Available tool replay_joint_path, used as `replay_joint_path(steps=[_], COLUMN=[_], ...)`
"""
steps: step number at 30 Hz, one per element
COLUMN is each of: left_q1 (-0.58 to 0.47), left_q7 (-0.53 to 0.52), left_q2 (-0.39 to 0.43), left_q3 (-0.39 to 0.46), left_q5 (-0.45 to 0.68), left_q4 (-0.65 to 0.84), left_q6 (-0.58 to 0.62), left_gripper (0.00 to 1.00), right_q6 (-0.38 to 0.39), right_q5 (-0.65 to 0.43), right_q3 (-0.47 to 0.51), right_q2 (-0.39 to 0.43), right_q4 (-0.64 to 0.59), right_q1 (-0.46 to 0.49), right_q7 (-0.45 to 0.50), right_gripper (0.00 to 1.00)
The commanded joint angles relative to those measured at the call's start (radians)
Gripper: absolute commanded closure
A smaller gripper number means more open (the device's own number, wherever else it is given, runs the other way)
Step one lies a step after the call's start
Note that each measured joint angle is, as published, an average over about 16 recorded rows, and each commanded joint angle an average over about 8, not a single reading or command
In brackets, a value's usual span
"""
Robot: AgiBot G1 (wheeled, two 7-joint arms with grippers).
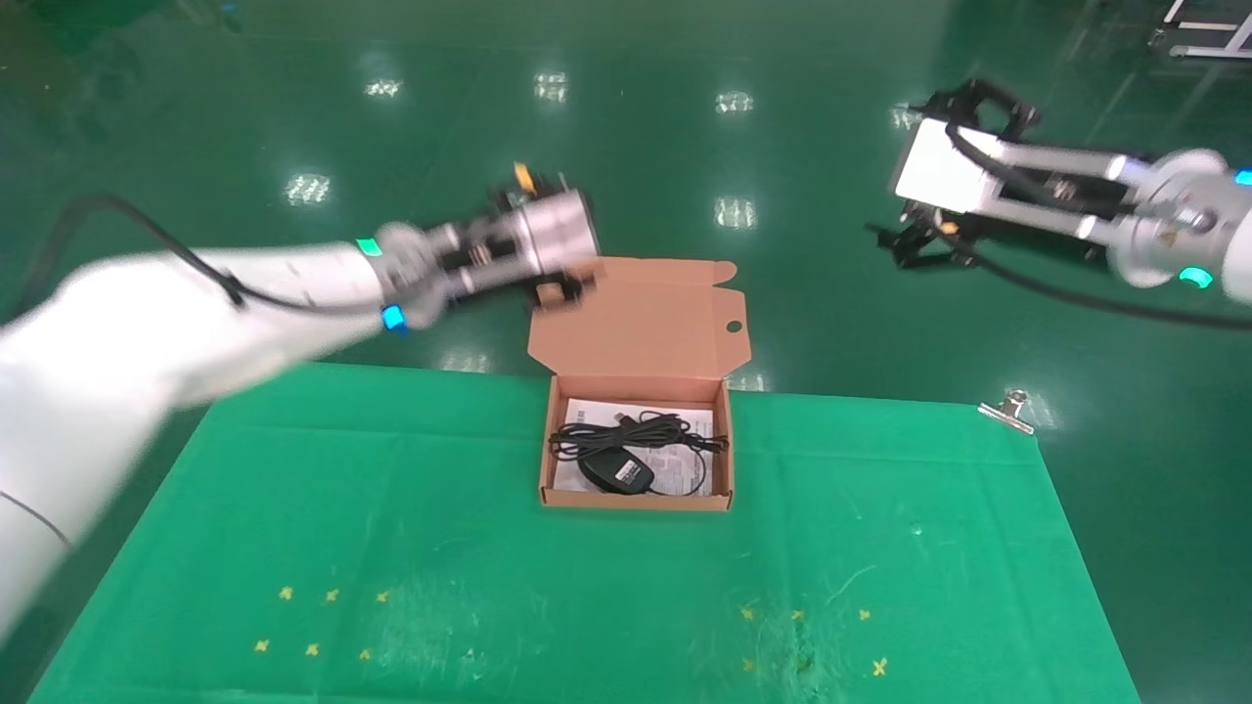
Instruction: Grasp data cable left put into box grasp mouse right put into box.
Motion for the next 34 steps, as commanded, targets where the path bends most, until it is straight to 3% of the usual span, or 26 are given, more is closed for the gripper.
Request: replay_joint_path(steps=[1,8,34], left_q1=[-0.019,0.002,0.24], left_q7=[-0.006,-0.036,-0.229], left_q2=[-0.008,-0.052,-0.328], left_q3=[-0.006,-0.045,-0.281], left_q5=[0.0,-0.045,-0.364], left_q4=[-0.008,-0.05,-0.323], left_q6=[-0.016,0.029,0.445], left_gripper=[0.0,0.0,0.0], right_q6=[-0.004,-0.059,-0.435], right_q5=[-0.009,0.049,0.534], right_q3=[0.0,0.042,0.354], right_q2=[0.002,0.01,0.053], right_q4=[0.003,0.005,0.01], right_q1=[0.016,-0.013,-0.292], right_q7=[-0.006,-0.021,-0.105], right_gripper=[0.0,0.0,0.0])
